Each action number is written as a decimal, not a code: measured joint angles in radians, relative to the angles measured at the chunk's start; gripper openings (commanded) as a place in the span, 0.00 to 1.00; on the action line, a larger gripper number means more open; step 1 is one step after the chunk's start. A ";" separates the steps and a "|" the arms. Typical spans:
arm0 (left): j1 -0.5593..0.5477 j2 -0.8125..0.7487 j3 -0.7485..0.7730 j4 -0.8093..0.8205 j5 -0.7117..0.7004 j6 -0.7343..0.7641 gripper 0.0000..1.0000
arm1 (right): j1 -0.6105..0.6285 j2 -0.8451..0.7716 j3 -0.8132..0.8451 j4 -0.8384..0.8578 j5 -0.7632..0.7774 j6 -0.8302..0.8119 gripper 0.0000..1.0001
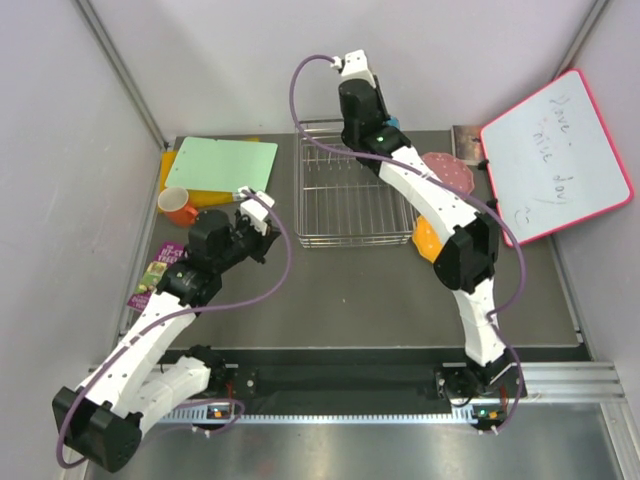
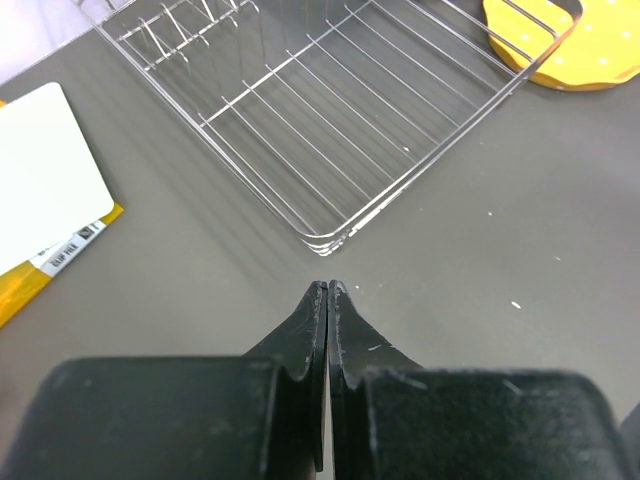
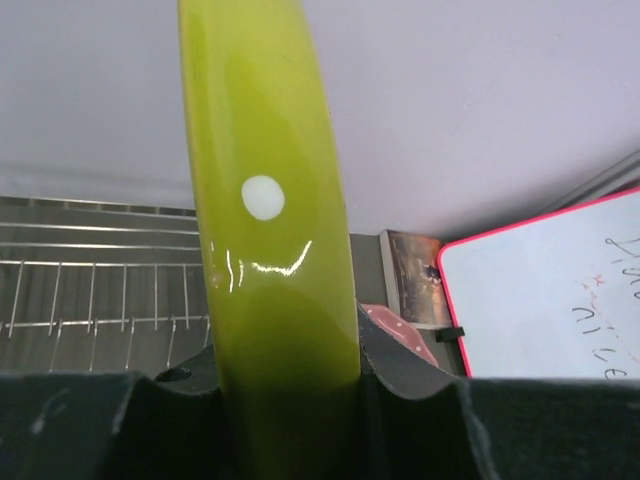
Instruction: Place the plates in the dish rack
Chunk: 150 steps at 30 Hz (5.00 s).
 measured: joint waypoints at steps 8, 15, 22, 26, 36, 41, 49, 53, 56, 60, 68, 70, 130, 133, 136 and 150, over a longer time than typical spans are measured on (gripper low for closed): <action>0.014 -0.004 -0.008 0.002 0.026 -0.026 0.00 | -0.043 0.013 -0.010 -0.069 -0.024 0.092 0.00; 0.027 0.003 -0.008 0.004 0.033 -0.044 0.00 | -0.051 0.093 -0.012 -0.126 -0.072 0.132 0.00; 0.035 0.005 -0.009 0.009 0.045 -0.056 0.00 | -0.048 0.132 -0.035 -0.159 -0.107 0.166 0.00; 0.038 0.005 -0.009 0.010 0.049 -0.063 0.00 | -0.046 0.132 -0.037 -0.160 -0.108 0.172 0.00; 0.039 0.019 -0.017 0.031 0.056 -0.069 0.00 | -0.044 0.133 -0.040 -0.157 -0.087 0.186 0.00; 0.039 0.024 -0.039 0.055 0.071 -0.082 0.00 | -0.042 0.132 -0.042 -0.142 -0.064 0.184 0.00; 0.039 0.024 -0.040 0.058 0.078 -0.089 0.01 | -0.036 0.131 -0.068 -0.101 -0.042 0.171 0.00; 0.039 0.024 -0.040 0.063 0.078 -0.090 0.00 | -0.033 0.126 -0.087 -0.083 -0.032 0.171 0.00; 0.039 0.024 -0.043 0.069 0.079 -0.090 0.00 | -0.031 0.124 -0.088 -0.082 -0.024 0.169 0.00; 0.039 0.024 -0.055 0.078 0.082 -0.090 0.01 | -0.031 0.119 -0.095 -0.068 -0.014 0.162 0.00; 0.039 0.024 -0.063 0.101 0.100 -0.093 0.01 | -0.038 0.080 -0.155 -0.061 0.032 0.126 0.00; 0.039 0.024 -0.063 0.106 0.101 -0.093 0.01 | -0.039 0.078 -0.165 -0.063 0.032 0.122 0.00; 0.039 0.063 -0.090 0.099 0.100 -0.081 0.23 | -0.065 -0.035 -0.131 -0.095 -0.127 0.205 0.53; 0.039 0.056 -0.082 0.092 0.082 -0.069 0.40 | -0.059 -0.106 -0.129 -0.092 -0.182 0.197 0.67; 0.039 0.052 -0.048 0.083 0.070 -0.057 0.51 | -0.061 -0.213 -0.167 -0.096 -0.239 0.188 0.79; -0.198 0.075 0.148 0.049 0.194 0.221 0.42 | -0.592 -0.747 -0.765 -0.272 -0.742 0.065 0.89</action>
